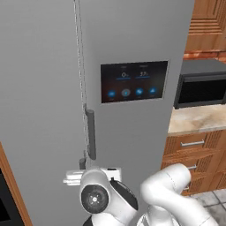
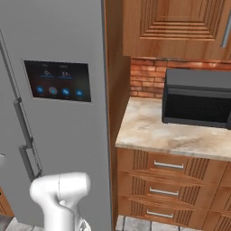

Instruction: Open the freezer door, pick up the ice cube tray from the freezer, and place it on the dining counter.

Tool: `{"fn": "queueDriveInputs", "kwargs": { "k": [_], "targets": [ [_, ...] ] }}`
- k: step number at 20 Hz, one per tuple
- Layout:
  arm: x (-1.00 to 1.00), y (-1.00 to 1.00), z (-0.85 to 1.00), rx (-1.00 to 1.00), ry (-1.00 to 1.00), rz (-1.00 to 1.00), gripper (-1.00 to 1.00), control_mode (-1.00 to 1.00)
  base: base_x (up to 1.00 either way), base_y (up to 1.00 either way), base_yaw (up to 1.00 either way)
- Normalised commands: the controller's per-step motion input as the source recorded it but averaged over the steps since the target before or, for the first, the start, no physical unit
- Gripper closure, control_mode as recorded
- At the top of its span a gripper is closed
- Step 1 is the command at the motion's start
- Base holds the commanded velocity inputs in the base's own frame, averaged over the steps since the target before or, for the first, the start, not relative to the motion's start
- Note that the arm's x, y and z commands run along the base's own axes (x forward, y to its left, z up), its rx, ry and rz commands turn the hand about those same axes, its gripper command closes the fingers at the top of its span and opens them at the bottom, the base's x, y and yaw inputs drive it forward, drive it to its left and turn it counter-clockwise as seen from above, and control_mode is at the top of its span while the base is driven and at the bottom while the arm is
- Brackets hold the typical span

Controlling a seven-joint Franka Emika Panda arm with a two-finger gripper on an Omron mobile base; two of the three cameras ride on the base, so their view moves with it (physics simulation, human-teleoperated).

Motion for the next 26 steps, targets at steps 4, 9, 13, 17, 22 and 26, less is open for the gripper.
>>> {"fn": "queueDriveInputs", "kwargs": {
  "k": [4, 9, 13, 17, 22, 26],
  "targets": [
    [0.71, 0.0, -0.89, 0.05, -0.21, 0.01, -1.0, -1.0, 0.0, 0.0, 0.0],
    [0.62, 0.0, -0.82, 0.01, -0.2, 0.0, -1.0, -1.0, 0.0, 0.0, 0.0],
    [0.5, 0.04, -0.62, 0.0, -0.18, 0.0, -1.0, -1.0, 0.0, 0.0, 0.0],
    [0.39, 0.34, -0.46, 0.0, -0.1, 0.0, -1.0, -1.0, 0.0, 0.0, 0.0],
    [0.13, 0.46, -0.1, 0.0, -0.01, 0.0, -1.0, -1.0, 0.0, 0.0, 0.0],
    [0.06, 0.37, 0.0, 0.0, 0.0, 0.0, -1.0, -1.0, 0.0, 0.0, 0.0]
  ]
}}
